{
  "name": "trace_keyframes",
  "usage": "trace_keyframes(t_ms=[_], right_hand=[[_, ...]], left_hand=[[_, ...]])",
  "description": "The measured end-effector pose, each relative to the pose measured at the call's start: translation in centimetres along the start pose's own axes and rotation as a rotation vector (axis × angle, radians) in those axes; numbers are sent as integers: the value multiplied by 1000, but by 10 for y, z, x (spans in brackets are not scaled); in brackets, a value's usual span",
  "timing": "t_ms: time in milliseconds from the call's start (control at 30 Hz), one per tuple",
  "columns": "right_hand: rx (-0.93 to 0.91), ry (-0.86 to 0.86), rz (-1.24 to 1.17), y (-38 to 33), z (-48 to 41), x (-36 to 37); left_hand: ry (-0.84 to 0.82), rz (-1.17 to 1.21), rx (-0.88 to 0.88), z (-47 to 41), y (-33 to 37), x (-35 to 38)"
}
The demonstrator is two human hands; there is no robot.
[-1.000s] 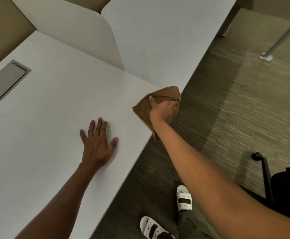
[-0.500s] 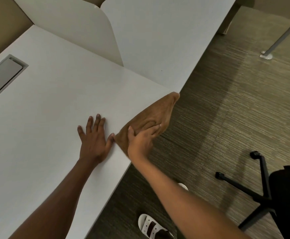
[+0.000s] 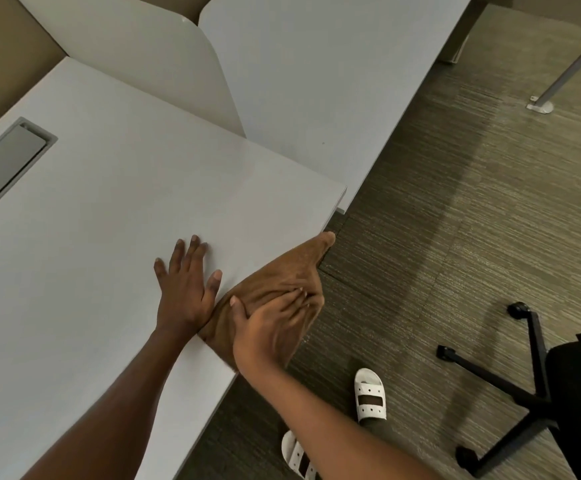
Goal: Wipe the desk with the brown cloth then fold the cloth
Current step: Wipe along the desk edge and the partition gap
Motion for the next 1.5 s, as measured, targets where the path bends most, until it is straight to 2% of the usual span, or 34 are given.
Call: trace_keyframes(t_ms=[67,133,233,433,567,933,1333,1500], right_hand=[[12,0,-36,-4,-25,-7],[40,-34,-204,-8,-56,-10],[52,10,-379,-15,-103,-26],[70,90,-408,-23,-183,-66],[49,93,-459,-25,-191,-67],[-103,44,-482,-21,-95,-33],[-141,-107,-415,5,99,39],[-124,-131,-375,11,128,52]], left_hand=[[4,-4,1,-1,-1,0],[-6,1,-2,-1,-2,2],[-9,-3,-16,-2,-3,4],[-9,0,-18,-5,-1,2],[-13,-8,-16,-2,0,1],[-8,-34,-13,-1,0,2],[-1,-18,-5,0,2,1],[3,-16,-2,0,0,2]])
Point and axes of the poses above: each hand's wrist, its own z-axis away from the middle knuckle, its own x-axis out of the palm, y = z × x, the point moved 8 cm from there along -z, towards the middle knuckle
